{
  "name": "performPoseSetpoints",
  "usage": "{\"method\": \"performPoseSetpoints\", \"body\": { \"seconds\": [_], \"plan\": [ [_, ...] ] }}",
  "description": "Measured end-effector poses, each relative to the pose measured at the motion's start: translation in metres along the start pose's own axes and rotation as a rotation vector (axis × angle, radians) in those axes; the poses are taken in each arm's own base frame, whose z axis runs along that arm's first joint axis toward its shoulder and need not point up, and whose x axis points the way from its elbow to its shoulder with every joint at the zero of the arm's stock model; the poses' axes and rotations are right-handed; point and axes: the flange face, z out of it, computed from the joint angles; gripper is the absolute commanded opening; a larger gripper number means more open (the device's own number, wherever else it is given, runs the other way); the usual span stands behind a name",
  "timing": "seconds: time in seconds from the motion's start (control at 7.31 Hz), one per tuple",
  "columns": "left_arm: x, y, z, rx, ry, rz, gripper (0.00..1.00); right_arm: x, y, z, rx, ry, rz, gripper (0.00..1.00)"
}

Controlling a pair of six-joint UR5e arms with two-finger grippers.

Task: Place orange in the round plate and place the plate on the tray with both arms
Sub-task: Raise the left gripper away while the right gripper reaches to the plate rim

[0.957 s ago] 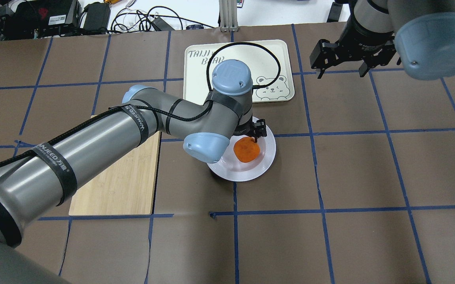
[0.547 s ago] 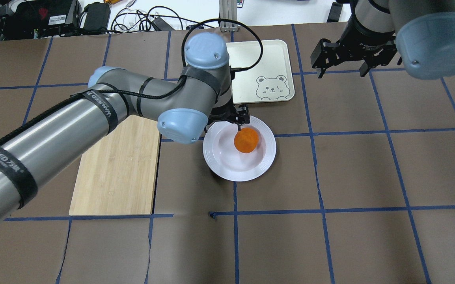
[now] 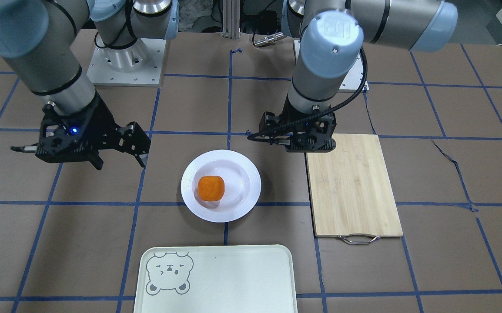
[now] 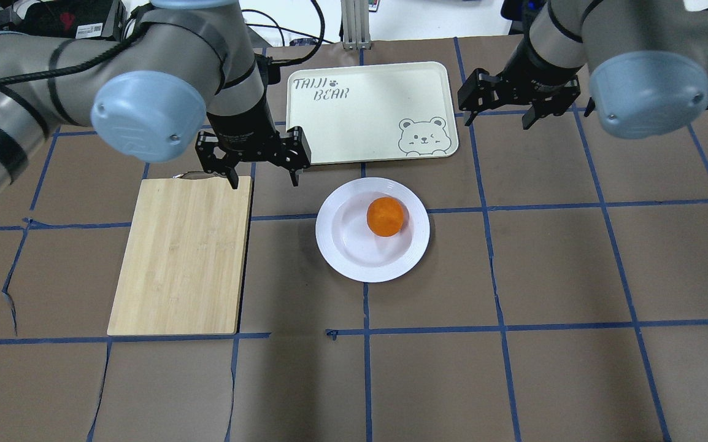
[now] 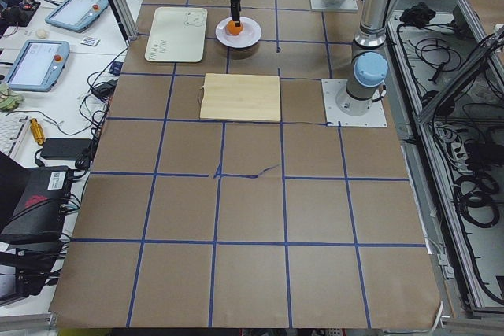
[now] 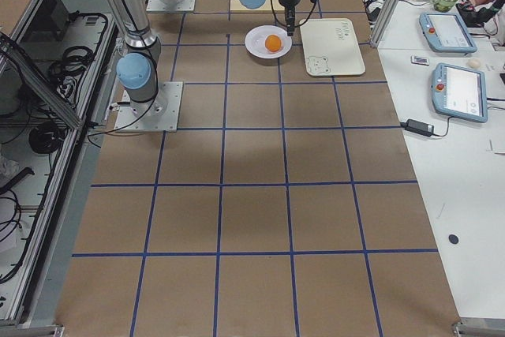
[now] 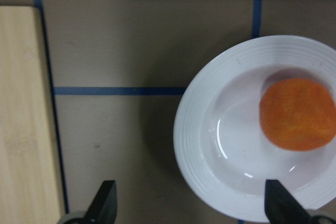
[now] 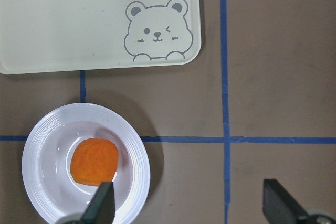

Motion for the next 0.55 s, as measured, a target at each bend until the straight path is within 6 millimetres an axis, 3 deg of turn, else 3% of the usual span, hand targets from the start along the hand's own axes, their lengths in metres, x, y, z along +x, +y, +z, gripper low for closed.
{"method": "performPoseSetpoints", "body": {
  "seconds": [0.27, 0.55],
  "plan": [
    [-0.01, 0.035, -0.054, 0.067, 0.019, 0.005, 1.0, 0.015, 0.03, 0.077, 0.021, -0.048, 0.01, 1.0],
    [-0.012, 0.05, -0.077, 0.099, 0.025, 0.005, 1.0, 0.024, 0.058, 0.127, -0.003, -0.14, 0.056, 1.0]
  ]
}}
